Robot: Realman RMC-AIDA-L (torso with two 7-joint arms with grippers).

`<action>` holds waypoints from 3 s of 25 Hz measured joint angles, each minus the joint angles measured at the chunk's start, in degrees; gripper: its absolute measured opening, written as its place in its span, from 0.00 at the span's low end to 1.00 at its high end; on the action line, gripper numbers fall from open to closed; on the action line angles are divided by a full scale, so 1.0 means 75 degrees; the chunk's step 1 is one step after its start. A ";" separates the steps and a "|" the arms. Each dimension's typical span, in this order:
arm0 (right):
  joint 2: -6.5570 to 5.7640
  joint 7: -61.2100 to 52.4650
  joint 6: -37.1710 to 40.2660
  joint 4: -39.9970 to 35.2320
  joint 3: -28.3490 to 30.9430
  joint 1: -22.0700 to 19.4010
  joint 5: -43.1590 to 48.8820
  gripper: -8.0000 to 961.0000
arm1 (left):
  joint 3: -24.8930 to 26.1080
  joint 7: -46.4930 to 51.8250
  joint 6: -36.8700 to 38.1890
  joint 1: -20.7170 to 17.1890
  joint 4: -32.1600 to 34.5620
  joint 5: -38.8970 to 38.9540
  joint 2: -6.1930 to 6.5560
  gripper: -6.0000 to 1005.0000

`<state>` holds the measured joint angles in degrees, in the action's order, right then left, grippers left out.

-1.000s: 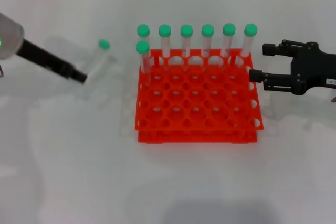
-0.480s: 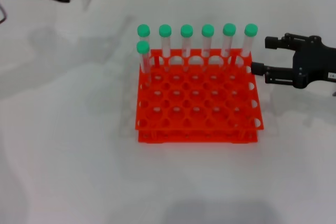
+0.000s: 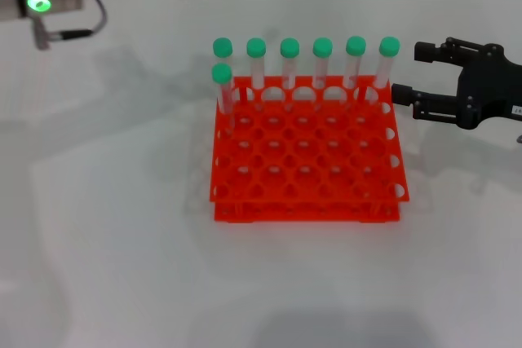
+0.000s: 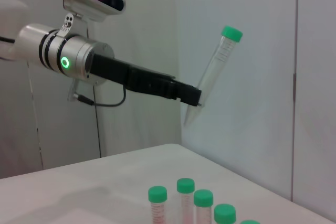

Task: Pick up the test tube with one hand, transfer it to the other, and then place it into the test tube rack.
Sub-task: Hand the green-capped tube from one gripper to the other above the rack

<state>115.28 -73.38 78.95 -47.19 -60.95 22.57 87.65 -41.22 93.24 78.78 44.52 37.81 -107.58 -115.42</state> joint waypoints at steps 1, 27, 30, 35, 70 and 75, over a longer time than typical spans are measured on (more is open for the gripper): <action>-0.0001 0.0018 0.0002 0.0006 0.0004 -0.0011 -0.0008 0.79 | -0.0004 -0.0228 0.0019 0.0017 -0.0108 0.0075 -0.0073 0.21; -0.0019 0.0036 0.0196 -0.0104 0.0511 0.0076 -0.0311 0.79 | -0.0992 -0.2072 0.0600 -0.0020 -0.1019 0.0375 -0.0394 0.22; -0.0031 0.0009 0.0337 -0.0123 0.0511 0.0125 -0.0405 0.79 | -0.1000 -0.2111 0.0641 -0.0050 -0.1020 0.0393 -0.0412 0.22; -0.0042 0.0011 0.0483 -0.0127 0.0537 0.0160 -0.0528 0.79 | -0.0961 -0.2302 0.0749 -0.0151 -0.1020 0.0416 -0.0381 0.22; 0.0005 -0.0018 0.0581 0.0252 0.0503 0.0907 -0.0635 0.79 | -0.0984 -0.2588 0.0394 -0.0274 -0.0995 0.0663 -0.0302 0.23; 0.0004 -0.0022 0.0581 0.0458 0.0529 0.1120 -0.0639 0.79 | -0.1002 -0.2669 0.0437 -0.0316 -0.0978 0.0639 -0.0302 0.23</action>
<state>115.31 -73.54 83.31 -43.75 -56.98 30.97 82.85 -48.74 73.22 82.05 42.15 30.48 -102.79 -117.69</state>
